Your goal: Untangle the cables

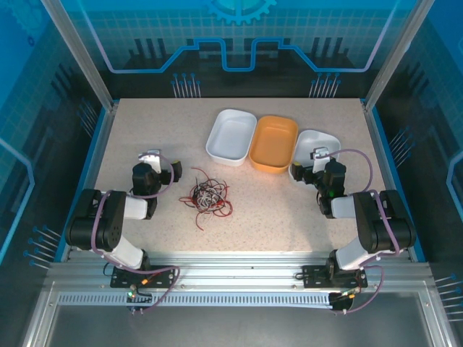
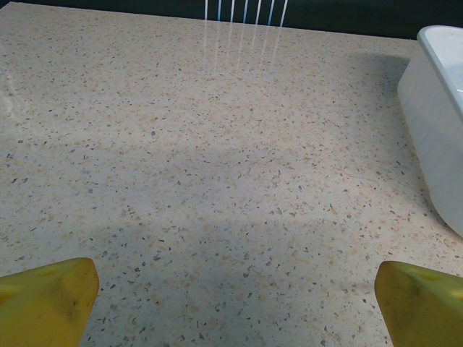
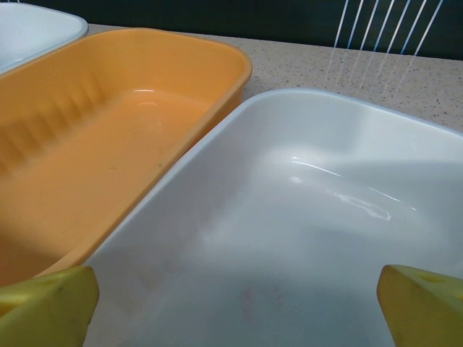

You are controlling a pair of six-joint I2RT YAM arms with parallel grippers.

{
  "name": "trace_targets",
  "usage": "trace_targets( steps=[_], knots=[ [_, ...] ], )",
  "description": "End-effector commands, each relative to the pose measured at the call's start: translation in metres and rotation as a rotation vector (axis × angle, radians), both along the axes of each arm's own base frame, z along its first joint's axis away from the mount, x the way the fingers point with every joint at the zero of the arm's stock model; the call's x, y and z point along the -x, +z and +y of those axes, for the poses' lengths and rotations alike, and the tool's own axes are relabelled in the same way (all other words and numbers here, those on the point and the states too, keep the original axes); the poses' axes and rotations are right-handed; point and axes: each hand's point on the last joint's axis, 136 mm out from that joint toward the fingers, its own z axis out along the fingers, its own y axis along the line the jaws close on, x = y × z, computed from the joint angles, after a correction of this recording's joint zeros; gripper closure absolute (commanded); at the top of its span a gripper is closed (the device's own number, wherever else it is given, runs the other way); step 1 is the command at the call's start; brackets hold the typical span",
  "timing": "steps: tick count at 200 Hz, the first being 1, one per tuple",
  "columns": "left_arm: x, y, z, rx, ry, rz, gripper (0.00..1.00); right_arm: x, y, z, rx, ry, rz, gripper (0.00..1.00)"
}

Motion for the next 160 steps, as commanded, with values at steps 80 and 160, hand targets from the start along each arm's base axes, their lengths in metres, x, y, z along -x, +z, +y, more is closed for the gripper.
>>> trace_targets(
  steps=[80, 160],
  knots=[
    [0.003, 0.032, 0.007, -0.012, 0.039, -0.075, 0.01, 0.005, 0.043, -0.022, 0.031, -0.175, 0.032, 0.00],
    [0.046, 0.080, 0.012, 0.272, 0.182, 0.009, 0.01, 0.052, 0.100, 0.063, 0.122, -0.049, 0.065, 0.00]
  ],
)
